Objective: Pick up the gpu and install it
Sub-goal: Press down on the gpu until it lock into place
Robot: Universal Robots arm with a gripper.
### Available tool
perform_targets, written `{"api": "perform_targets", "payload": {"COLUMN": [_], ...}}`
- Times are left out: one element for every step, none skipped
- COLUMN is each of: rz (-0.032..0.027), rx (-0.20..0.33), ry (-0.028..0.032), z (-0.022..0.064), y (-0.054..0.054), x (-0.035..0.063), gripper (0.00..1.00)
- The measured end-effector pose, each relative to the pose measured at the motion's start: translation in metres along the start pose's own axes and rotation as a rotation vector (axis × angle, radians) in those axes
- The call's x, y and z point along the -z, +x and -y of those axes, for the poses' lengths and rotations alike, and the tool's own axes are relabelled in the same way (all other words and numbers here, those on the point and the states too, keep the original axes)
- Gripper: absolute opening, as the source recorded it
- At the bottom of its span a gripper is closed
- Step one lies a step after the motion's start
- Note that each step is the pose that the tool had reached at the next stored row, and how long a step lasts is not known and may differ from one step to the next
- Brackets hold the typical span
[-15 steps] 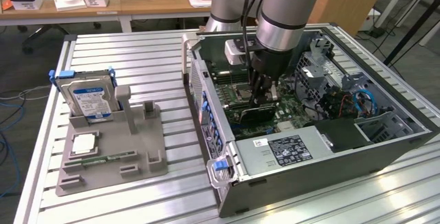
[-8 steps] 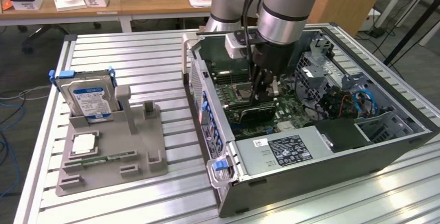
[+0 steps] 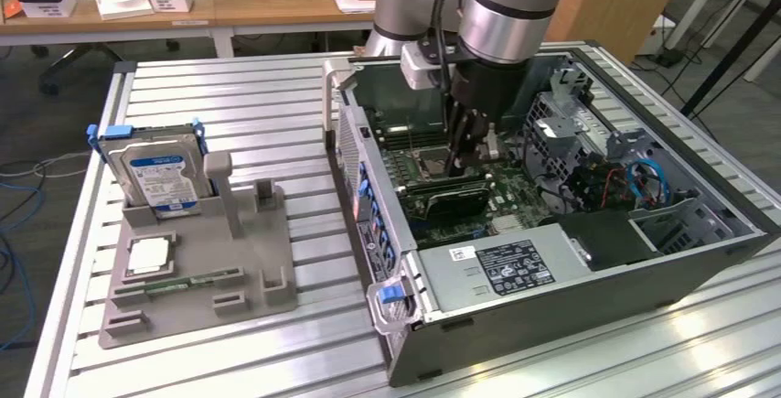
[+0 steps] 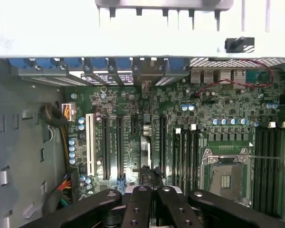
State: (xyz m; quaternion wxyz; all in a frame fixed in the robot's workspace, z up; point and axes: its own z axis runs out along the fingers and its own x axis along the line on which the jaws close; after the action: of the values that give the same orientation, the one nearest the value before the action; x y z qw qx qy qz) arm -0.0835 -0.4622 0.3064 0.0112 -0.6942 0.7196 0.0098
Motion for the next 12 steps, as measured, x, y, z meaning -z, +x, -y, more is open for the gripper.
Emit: {"api": "perform_targets", "payload": {"rz": [0.0000, 0.0001, 0.0001, 0.0002, 0.0001, 0.0001, -0.0001, -0.0003, -0.0003, -0.0001, -0.0002, -0.0002], "rx": [0.000, 0.000, -0.001, -0.001, -0.001, -0.001, -0.001, -0.001, -0.001, -0.001, -0.001, -0.001], "ry": [-0.0002, -0.0004, -0.0005, -0.0006, -0.0007, -0.0015, -0.0032, -0.0033, -0.0034, -0.0034, -0.0035, -0.0036], "z": [-0.0001, -0.0001, -0.0005, -0.0011, -0.0015, -0.0015, -0.0018, -0.0026, -0.0039, -0.0051, -0.0067, -0.0087], "y": [0.0000, 0.0000, 0.0000, -0.0001, -0.0001, -0.0001, 0.0000, 0.0000, 0.0001, 0.0001, 0.0002, 0.0003], "x": [0.0013, 0.0017, 0.0019, 0.0020, 0.0020, 0.0021, 0.0021, 0.0021, 0.0021, 0.0021, 0.0021, 0.0021], "gripper": [0.11, 0.11, 0.11, 0.11, 0.11, 0.11, 0.11, 0.11, 0.11, 0.11, 0.11, 0.11]}}
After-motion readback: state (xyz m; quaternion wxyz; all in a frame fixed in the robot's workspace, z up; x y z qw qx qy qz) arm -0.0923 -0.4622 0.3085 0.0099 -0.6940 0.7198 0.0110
